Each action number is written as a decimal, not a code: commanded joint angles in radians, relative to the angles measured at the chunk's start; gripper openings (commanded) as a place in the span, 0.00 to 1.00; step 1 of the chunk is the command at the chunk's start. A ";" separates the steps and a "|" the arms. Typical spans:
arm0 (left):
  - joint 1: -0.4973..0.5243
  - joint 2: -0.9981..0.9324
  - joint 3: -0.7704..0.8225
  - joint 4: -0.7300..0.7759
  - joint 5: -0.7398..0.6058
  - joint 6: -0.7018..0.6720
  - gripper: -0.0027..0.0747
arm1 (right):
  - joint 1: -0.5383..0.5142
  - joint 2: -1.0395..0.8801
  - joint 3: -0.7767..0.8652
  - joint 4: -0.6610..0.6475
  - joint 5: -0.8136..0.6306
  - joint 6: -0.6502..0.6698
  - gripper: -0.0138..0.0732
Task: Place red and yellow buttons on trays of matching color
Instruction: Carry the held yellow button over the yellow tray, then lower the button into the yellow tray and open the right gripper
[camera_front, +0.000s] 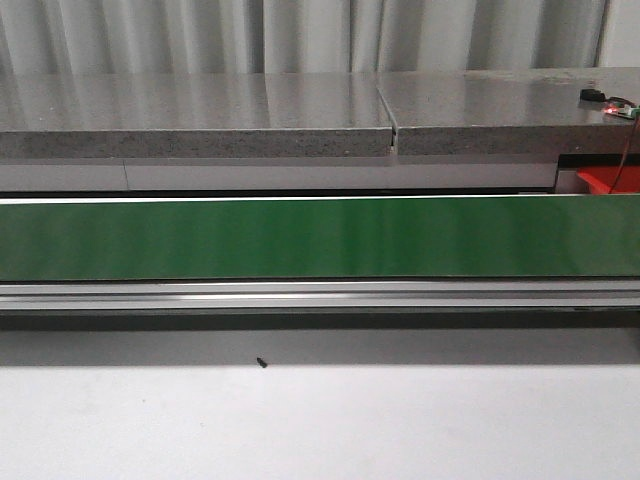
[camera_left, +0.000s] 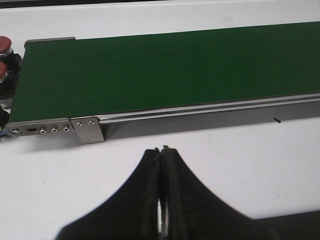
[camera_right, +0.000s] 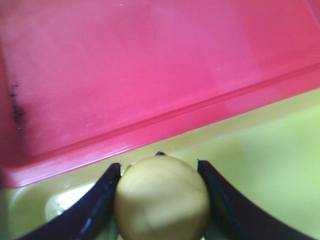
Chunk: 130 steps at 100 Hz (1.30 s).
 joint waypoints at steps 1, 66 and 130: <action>-0.009 0.008 -0.026 -0.020 -0.061 -0.001 0.01 | -0.005 -0.015 -0.024 0.015 -0.064 0.000 0.32; -0.009 0.008 -0.026 -0.020 -0.061 -0.001 0.01 | -0.005 0.030 -0.024 0.043 -0.039 0.000 0.74; -0.009 0.008 -0.026 -0.020 -0.061 -0.001 0.01 | 0.023 -0.196 -0.017 0.052 -0.009 -0.001 0.09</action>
